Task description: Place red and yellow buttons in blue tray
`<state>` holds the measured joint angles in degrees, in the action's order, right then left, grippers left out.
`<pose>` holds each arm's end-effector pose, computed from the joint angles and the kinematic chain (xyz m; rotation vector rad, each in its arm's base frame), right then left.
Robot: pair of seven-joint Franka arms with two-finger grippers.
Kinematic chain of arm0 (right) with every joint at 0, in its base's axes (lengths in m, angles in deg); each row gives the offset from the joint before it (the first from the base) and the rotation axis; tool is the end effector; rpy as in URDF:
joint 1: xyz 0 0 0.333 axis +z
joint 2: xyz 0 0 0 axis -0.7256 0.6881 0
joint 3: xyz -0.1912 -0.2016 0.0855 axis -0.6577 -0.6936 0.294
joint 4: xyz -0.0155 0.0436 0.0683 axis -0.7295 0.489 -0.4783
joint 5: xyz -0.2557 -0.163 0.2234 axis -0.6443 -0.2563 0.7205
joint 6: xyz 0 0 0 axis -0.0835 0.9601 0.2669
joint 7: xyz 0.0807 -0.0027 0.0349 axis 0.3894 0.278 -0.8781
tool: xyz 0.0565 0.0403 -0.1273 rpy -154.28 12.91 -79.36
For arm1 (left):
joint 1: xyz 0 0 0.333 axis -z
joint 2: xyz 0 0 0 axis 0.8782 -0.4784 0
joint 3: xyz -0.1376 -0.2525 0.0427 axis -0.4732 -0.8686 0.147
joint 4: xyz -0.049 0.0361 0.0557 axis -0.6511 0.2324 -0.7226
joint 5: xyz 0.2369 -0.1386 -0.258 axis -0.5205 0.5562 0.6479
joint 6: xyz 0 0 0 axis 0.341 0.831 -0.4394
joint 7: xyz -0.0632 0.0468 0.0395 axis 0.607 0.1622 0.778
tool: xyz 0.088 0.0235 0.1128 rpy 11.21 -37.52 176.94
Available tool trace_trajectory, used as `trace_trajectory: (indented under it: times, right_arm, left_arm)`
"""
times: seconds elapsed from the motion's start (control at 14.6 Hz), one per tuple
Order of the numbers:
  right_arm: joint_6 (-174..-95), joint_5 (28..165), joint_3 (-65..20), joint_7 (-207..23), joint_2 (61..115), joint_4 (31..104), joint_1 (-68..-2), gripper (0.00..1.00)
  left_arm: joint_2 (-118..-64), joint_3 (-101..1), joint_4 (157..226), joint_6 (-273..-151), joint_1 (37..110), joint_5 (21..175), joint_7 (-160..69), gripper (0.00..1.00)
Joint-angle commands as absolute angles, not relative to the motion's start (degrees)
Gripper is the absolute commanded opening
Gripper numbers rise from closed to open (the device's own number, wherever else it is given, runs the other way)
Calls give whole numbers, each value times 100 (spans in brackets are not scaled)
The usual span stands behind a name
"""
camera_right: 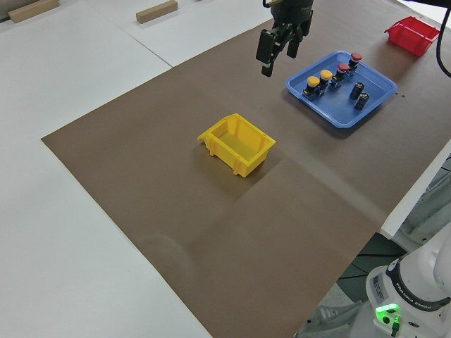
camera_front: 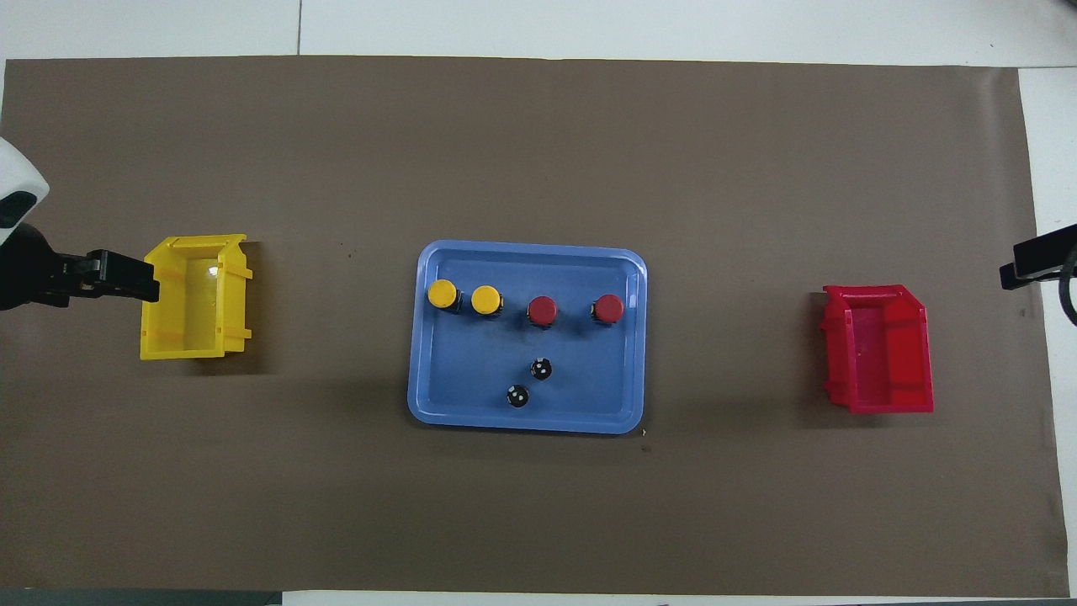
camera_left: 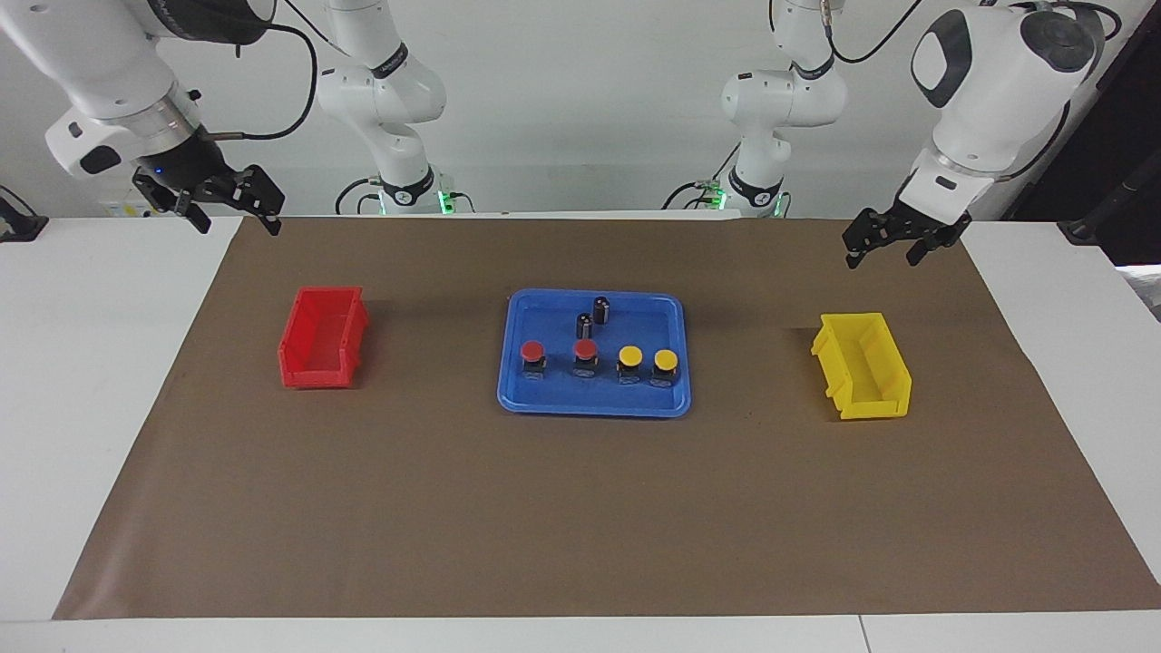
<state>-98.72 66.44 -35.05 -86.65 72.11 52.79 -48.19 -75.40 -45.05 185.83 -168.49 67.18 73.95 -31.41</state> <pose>0.5107 -0.0597 0.5692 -3.1221 0.1077 0.1663 0.5048 -0.0354 0.5130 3.1259 -0.0702 -0.0876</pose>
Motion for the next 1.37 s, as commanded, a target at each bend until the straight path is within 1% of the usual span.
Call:
trace_trajectory:
  times: [0.0, 0.14, 0.27, 0.55, 0.68, 1.3]
  right_arm:
    - [-9814, 6564, -3486, -8753, 7167, 5293, -4819, 100]
    - [-9805, 6564, -3486, -8753, 7167, 5284, -4819, 100]
    - [-9805, 6564, -3486, -8753, 7167, 5284, -4828, 100]
    - [-9805, 6555, -3486, -8753, 7167, 5276, -4819, 100]
    - [-9805, 6555, -3486, -8753, 7167, 5276, -4819, 100]
    - [-9761, 6555, -3477, -8753, 7167, 5284, -4810, 100]
  left_arm:
    - [-7583, -4517, 18242, -16648, 6609, 7367, -2982, 100]
    - [-7662, -4473, 18136, -16718, 6424, 7463, -2912, 100]
    - [-7802, -4482, 17890, -16622, 6309, 7534, -2745, 100]
    - [-8321, -4499, 17311, -16279, 6335, 7516, -2700, 100]
    - [-8470, -4517, 17248, -16182, 6379, 7490, -2700, 100]
    - [-8454, -4579, 17248, -16252, 6423, 7560, -2718, 100]
